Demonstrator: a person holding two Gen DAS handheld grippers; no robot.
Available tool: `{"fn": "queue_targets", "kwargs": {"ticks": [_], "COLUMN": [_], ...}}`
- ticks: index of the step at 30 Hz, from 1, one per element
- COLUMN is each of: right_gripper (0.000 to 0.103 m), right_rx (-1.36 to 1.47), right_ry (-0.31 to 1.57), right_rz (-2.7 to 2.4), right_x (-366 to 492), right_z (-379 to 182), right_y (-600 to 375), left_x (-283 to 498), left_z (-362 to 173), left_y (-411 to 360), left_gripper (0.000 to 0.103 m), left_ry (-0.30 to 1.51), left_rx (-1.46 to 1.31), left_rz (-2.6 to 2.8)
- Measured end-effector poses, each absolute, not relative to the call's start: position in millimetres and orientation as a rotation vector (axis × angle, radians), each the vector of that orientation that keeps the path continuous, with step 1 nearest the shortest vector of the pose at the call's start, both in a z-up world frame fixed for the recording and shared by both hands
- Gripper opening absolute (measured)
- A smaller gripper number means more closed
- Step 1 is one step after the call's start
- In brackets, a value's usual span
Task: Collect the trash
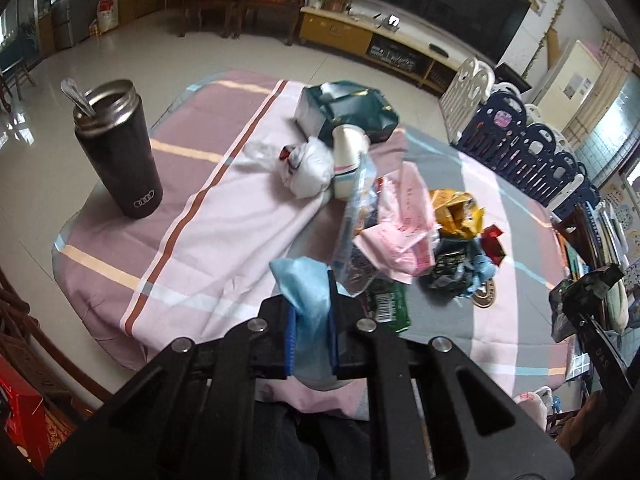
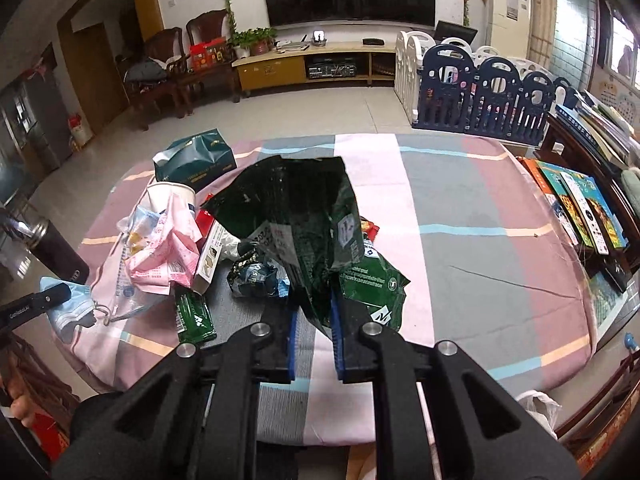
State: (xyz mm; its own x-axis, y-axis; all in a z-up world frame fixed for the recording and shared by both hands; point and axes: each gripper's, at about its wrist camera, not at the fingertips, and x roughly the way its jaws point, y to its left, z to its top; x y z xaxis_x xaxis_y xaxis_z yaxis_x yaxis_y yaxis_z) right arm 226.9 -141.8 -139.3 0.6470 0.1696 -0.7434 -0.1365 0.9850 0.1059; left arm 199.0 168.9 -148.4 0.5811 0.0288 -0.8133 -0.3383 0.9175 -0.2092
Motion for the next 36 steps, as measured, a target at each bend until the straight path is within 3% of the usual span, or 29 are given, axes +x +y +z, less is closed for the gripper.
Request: {"fn": "queue_targets", "kwargs": {"ticks": [11, 30, 36], "right_gripper": [0.014, 0.014, 0.015], "right_rx": [0.033, 0.037, 0.057], "right_ry": [0.882, 0.751, 0.799], "right_rz": [0.155, -0.013, -0.018], "right_x": [185, 57, 39], "right_z": [-141, -62, -67], "right_y": [-163, -240, -256], "left_x": [149, 56, 50], "left_z": [-131, -65, -56], "left_y": [125, 25, 3], "left_gripper": [0.013, 0.013, 0.013], "left_ry": [0.814, 0.686, 0.694], "left_rx": [-0.318, -0.167, -0.165], "left_rz": [0.222, -0.033, -0.118]}}
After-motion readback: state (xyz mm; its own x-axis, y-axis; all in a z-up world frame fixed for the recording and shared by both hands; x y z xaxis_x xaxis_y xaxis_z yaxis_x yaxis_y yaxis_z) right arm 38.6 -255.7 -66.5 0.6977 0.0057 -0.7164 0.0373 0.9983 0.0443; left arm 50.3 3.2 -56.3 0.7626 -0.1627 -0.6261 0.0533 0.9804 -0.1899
